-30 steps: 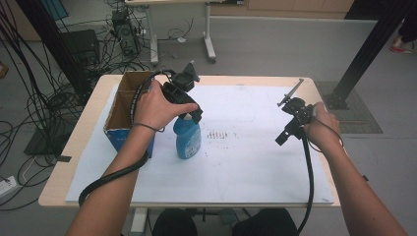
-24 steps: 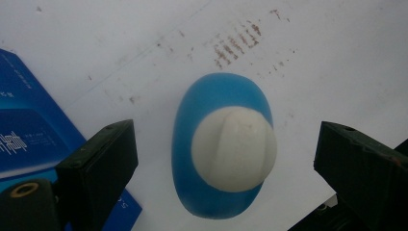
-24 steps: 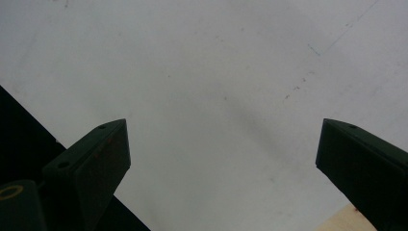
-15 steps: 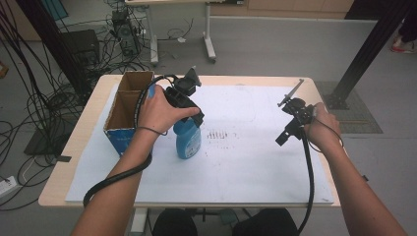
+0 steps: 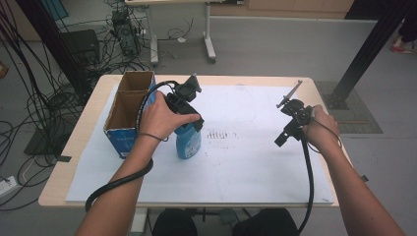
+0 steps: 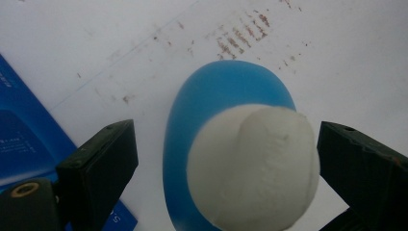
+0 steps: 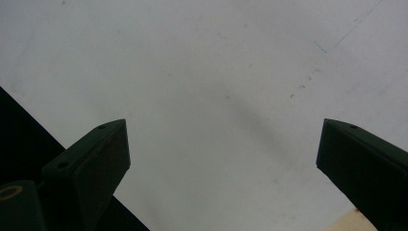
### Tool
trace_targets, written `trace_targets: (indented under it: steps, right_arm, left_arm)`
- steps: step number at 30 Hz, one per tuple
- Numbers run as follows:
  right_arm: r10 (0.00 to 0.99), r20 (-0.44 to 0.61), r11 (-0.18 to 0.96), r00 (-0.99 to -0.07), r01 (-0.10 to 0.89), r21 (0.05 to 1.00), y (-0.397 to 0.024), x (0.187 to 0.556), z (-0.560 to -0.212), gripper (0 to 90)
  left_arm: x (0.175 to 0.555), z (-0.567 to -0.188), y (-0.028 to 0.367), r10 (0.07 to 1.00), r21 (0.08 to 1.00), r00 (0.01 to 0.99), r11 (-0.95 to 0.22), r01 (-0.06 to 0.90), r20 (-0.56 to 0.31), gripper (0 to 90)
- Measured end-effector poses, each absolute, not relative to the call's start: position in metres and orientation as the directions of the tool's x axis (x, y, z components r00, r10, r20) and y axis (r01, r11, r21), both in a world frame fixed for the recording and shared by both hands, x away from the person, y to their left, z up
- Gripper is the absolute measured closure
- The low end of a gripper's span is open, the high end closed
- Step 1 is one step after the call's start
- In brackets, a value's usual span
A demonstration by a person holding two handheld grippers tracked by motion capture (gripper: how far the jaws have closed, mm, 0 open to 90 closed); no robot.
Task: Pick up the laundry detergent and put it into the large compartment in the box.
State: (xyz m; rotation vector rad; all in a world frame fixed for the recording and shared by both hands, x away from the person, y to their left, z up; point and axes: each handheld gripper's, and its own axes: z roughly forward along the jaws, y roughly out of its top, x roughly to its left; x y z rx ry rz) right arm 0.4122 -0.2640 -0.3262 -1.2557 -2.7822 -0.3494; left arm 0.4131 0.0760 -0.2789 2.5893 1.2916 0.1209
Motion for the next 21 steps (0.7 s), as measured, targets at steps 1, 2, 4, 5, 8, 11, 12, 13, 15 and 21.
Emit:
trace_targets:
  steps: [1,2,4,5,8,11,12,13,15,21]
  right_arm:
    - [0.731,0.154,0.642,-0.664,0.747,0.176,-0.2640,0.4124,-0.3261,4.7]
    - [0.732,0.152,0.641,-0.664,0.747,0.176,-0.2640,0.4124,-0.3260,4.7]
    - [0.731,0.151,0.642,-0.665,0.746,0.176,-0.2641,0.4126,-0.3259,4.7]
    - [0.732,0.152,0.641,-0.664,0.747,0.177,-0.2641,0.4126,-0.3260,4.6]
    - [0.732,0.153,0.640,-0.663,0.748,0.176,-0.2640,0.4128,-0.3262,4.5]
    - [0.729,0.155,0.644,-0.666,0.745,0.172,-0.2634,0.4128,-0.3261,4.5]
    - [0.729,0.154,0.645,-0.667,0.744,0.172,-0.2632,0.4129,-0.3263,4.4]
    - [0.729,0.154,0.645,-0.667,0.745,0.170,-0.2631,0.4130,-0.3263,4.4]
    - [0.730,0.152,0.645,-0.667,0.745,0.172,-0.2628,0.4130,-0.3263,4.4]
    - [0.729,0.148,0.648,-0.669,0.743,0.168,-0.2614,0.4132,-0.3260,4.4]
  left_arm:
    - [0.4132,-0.2793,0.0764,0.795,0.255,0.605,-0.579,0.775,-0.035,8.5]
    - [0.4133,-0.2794,0.0768,0.795,0.255,0.605,-0.578,0.775,-0.036,8.5]
    - [0.4131,-0.2797,0.0772,0.796,0.256,0.604,-0.577,0.776,-0.036,8.5]
    - [0.4130,-0.2798,0.0773,0.797,0.258,0.603,-0.576,0.776,-0.037,8.5]
    - [0.4127,-0.2796,0.0779,0.797,0.261,0.603,-0.574,0.776,-0.041,8.5]
    - [0.4123,-0.2795,0.0782,0.795,0.264,0.605,-0.573,0.776,-0.049,8.4]
    - [0.4121,-0.2795,0.0780,0.795,0.263,0.604,-0.573,0.776,-0.049,8.5]
    - [0.4120,-0.2794,0.0781,0.795,0.264,0.605,-0.573,0.776,-0.053,8.4]
    - [0.4121,-0.2790,0.0783,0.795,0.266,0.604,-0.572,0.776,-0.053,8.4]
    - [0.4122,-0.2776,0.0769,0.795,0.269,0.605,-0.572,0.775,-0.051,8.3]
